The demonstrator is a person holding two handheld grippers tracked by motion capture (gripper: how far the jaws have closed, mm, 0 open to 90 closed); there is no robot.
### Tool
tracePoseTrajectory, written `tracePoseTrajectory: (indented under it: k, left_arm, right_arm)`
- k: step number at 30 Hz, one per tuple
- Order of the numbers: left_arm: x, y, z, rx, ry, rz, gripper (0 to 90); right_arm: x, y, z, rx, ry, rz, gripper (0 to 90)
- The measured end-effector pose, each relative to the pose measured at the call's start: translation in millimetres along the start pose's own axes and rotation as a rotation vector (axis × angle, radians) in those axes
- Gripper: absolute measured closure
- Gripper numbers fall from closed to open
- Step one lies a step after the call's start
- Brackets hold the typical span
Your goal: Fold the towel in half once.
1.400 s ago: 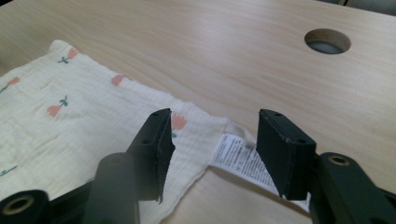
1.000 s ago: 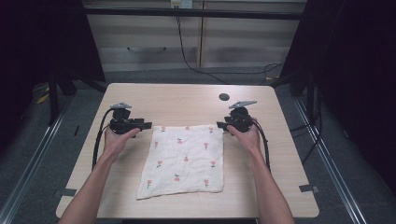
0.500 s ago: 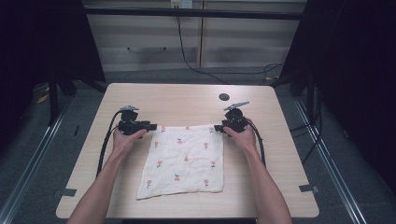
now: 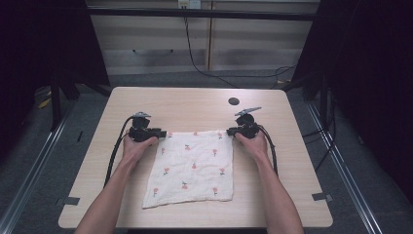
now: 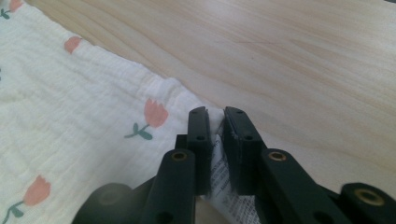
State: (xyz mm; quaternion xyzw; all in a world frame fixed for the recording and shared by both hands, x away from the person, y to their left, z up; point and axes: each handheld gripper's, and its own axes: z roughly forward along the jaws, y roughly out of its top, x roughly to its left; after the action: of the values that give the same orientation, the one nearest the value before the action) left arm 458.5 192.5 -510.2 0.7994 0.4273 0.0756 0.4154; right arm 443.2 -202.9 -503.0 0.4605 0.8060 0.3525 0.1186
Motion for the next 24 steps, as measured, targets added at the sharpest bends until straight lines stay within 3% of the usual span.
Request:
tracePoseTrajectory:
  k: [1,2,5,7,9,14,24]
  left_arm:
    - [-1.0,0.6,-0.5,0.016,0.025,0.029,76.6]
    - [-1.8,1.0,-0.3,0.026,0.022,0.040,79.9]
    - [-1.2,0.7,-0.9,0.032,0.011,0.041,86.6]
    - [-1.2,-1.3,-0.9,-0.001,0.007,-0.008,87.2]
    - [-0.2,-1.7,-2.7,-0.015,-0.010,-0.029,87.4]
    - [-0.1,4.8,-15.0,-0.056,-0.033,-0.030,87.4]
    - [-6.4,18.5,-42.3,-0.127,-0.026,-0.015,87.5]
  right_arm:
    - [0.1,-0.1,-0.2,-0.001,0.001,0.005,83.5]
    - [0.3,-0.2,-0.3,-0.001,0.001,0.006,84.1]
    - [1.8,-0.5,-0.7,-0.006,-0.003,0.001,85.2]
    - [1.8,-0.4,-2.6,-0.010,0.001,0.012,85.6]
    - [1.7,0.5,-4.8,-0.019,0.002,0.012,85.7]
    - [0.4,3.1,-12.1,-0.052,0.022,0.025,85.8]
    - [1.7,11.9,-32.0,-0.129,0.027,0.035,86.2]
